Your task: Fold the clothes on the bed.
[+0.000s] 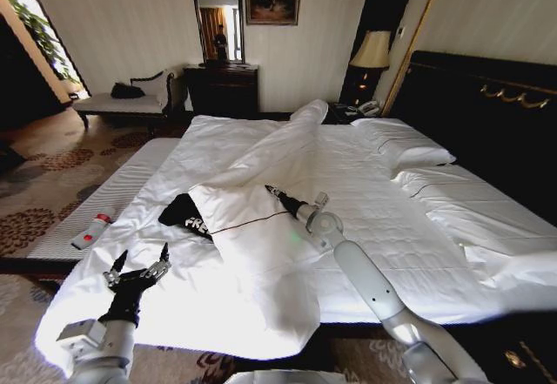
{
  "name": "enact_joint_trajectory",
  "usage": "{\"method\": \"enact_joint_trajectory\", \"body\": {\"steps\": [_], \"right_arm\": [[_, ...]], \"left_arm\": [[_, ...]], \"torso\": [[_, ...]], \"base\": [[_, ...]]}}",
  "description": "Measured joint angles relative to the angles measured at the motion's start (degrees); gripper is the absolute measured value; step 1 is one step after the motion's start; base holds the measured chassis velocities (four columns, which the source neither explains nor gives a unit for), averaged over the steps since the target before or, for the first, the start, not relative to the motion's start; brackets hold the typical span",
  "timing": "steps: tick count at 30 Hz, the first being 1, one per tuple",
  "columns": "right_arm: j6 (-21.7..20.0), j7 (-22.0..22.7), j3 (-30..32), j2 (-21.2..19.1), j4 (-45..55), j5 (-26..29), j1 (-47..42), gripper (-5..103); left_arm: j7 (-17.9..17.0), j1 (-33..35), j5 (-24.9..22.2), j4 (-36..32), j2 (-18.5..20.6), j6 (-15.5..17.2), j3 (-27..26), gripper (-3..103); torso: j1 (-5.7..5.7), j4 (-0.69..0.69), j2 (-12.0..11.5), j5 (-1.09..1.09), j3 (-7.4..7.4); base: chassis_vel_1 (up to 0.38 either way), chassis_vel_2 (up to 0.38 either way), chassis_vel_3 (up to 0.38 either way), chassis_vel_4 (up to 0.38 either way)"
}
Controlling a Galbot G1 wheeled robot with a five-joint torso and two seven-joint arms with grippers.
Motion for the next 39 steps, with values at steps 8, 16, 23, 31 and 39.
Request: {"method": "enact_joint_trajectory", "body": {"steps": [8,16,23,31,39], "right_arm": [[2.40,-0.05,1.08,0.55,1.44,-2.65,-1.00,8],[7.89,0.19,9.57,0.46,11.62,-4.75,-9.83,2],[11.78,0.57,21.67,1.47,21.17,-6.83,-20.68,2],[15.44,1.11,33.94,4.54,32.09,-8.59,-32.34,2],[19.17,0.87,45.15,7.36,40.41,-9.08,-44.02,2]], "left_arm": [[-0.07,-0.11,-0.06,0.00,0.10,-0.02,0.01,100],[-0.07,-0.99,-0.21,0.00,0.10,-0.03,0.39,100],[-0.08,-1.88,-0.40,0.00,0.19,-0.03,0.98,100],[-0.03,-2.73,-0.57,0.00,0.50,-0.03,1.83,100],[-0.04,-3.29,-1.90,0.00,1.32,-0.03,1.96,100]], "torso": [[0.00,0.00,0.00,0.00,0.00],[0.00,-0.02,0.00,0.01,0.00],[0.00,-0.03,0.00,0.00,-0.01],[0.00,-0.03,0.00,0.00,-0.01],[-0.01,-0.01,0.00,0.01,-0.01]], "base": [[0.000,0.000,0.000,0.000],[0.000,0.000,0.000,0.000],[0.000,0.000,0.000,0.000],[0.000,0.000,0.000,0.000],[0.000,0.000,0.000,0.000]]}}
